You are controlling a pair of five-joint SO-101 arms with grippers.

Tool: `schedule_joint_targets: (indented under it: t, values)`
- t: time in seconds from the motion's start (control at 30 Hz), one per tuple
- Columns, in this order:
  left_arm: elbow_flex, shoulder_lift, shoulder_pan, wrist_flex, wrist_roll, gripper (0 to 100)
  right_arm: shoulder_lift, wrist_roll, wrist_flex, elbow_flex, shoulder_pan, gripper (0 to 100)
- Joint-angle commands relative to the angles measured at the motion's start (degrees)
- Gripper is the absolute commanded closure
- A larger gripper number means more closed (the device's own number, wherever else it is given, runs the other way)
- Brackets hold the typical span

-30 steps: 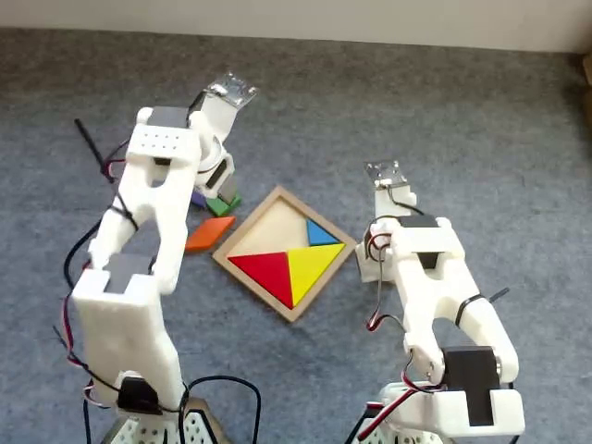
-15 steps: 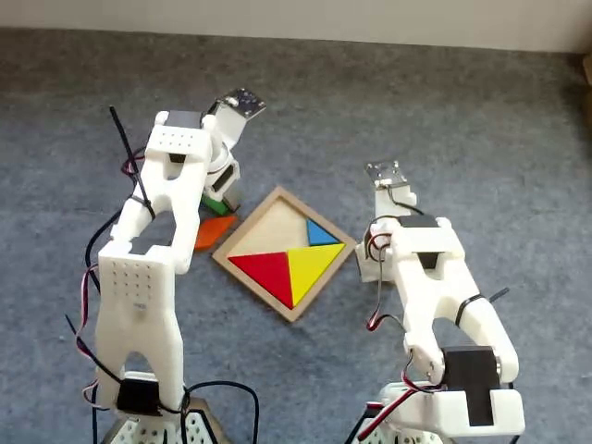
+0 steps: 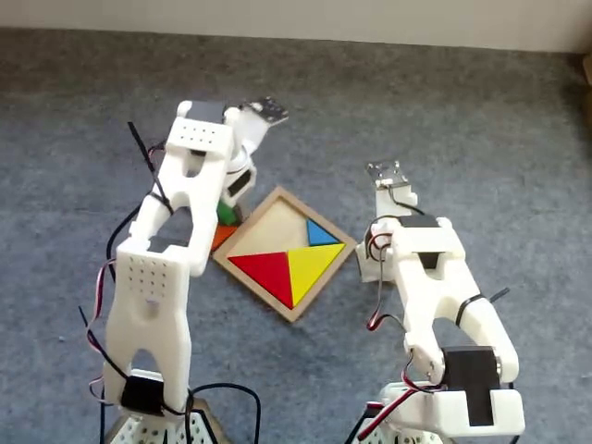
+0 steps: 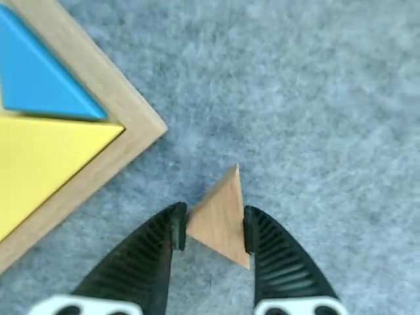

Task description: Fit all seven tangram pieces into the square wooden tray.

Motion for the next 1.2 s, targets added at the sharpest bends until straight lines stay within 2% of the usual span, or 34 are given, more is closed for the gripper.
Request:
schedule_joint_targets:
  t: [0.0, 0.17, 0.47, 0.63, 0.9, 1.17]
  values:
    - [-7.5, -7.0, 3.6, 6.3, 6.6, 91, -0.1, -0.1, -0.7, -0.2, 0.8, 93.2]
    - [-9.4, -9.5, 6.7, 9.3, 17.4, 91, -0.1, -0.1, -0.7, -0.2, 2.2, 93.2]
    - [-2.9, -8.1, 14.7, 9.3, 42.3, 91, -0.1, -0.1, -0.7, -0.2, 2.2, 93.2]
    - [-2.9, -4.4, 18.3, 9.2, 46.8, 90, -0.1, -0.1, -0.7, -0.2, 2.2, 93.2]
    - [-2.9, -1.7, 19.0, 9.7, 53.0, 63, -0.1, -0.1, -0.7, -0.3, 2.2, 93.2]
    - [-2.5, -8.3, 15.4, 9.7, 53.2, 67, -0.1, -0.1, -0.7, -0.3, 2.2, 93.2]
